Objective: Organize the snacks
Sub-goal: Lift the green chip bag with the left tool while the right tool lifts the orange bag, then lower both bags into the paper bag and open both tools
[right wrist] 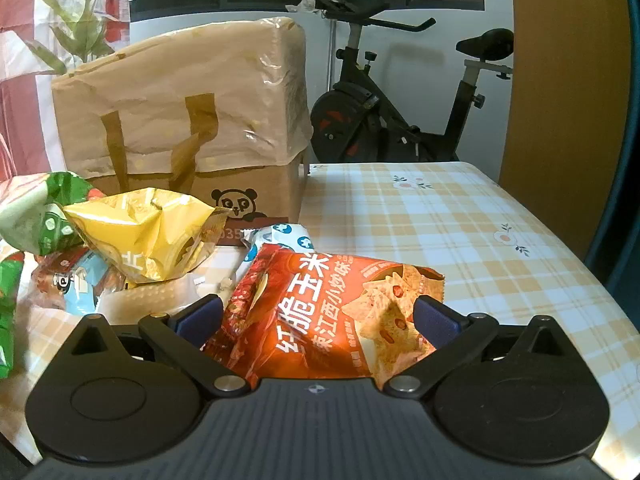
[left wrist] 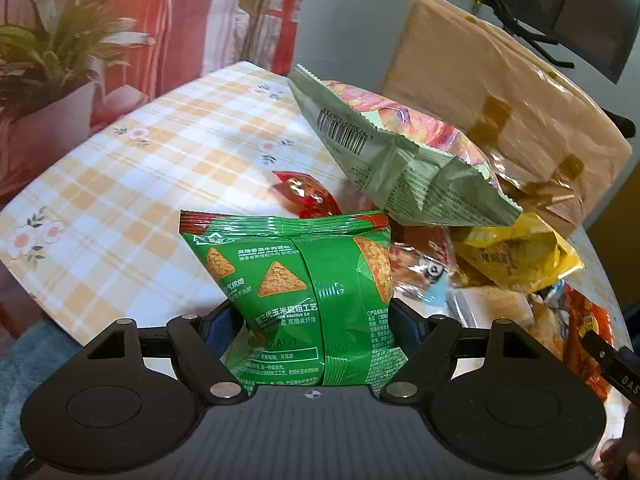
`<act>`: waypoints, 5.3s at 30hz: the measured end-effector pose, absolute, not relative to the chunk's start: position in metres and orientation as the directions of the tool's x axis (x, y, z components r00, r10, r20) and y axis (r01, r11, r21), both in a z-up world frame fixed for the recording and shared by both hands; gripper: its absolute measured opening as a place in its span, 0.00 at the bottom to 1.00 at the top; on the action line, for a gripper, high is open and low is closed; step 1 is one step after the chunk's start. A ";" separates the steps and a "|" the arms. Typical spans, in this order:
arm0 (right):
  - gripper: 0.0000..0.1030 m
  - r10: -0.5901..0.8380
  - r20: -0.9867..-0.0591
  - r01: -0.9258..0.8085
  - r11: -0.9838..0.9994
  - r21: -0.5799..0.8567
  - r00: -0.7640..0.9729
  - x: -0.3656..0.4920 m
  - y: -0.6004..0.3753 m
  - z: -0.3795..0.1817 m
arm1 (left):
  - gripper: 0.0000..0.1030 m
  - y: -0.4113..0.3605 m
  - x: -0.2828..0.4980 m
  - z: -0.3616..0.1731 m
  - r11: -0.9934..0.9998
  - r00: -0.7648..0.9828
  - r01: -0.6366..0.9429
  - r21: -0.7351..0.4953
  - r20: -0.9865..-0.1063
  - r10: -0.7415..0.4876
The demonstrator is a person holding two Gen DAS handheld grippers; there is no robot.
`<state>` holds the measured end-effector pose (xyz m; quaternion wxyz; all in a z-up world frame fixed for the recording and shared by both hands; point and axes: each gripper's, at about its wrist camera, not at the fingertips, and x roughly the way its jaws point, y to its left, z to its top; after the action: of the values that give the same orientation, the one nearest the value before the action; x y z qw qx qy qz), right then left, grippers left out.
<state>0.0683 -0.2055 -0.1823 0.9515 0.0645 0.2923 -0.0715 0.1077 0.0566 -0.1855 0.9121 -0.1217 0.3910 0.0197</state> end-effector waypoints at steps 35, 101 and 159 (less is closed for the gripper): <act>0.99 -0.112 -0.584 0.158 0.987 0.028 0.804 0.081 -0.202 -0.203 | 0.77 0.019 0.095 -0.179 0.962 0.727 0.163 -0.219 -0.633 -0.267; 0.74 0.141 -0.065 -0.127 0.974 0.189 0.988 0.170 -0.220 0.008 | 0.78 -0.012 0.236 0.006 0.958 0.903 0.279 -0.060 -0.322 -0.283; 0.89 0.112 -0.395 -0.028 0.977 0.211 0.912 0.169 -0.224 -0.034 | 0.81 0.057 0.236 -0.023 0.964 0.809 0.196 -0.181 -0.525 -0.264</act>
<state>0.1689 -0.2238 -0.0345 0.9725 0.1007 0.2068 0.0361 0.2364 0.0575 -0.0232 0.9493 -0.0593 0.2839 -0.1212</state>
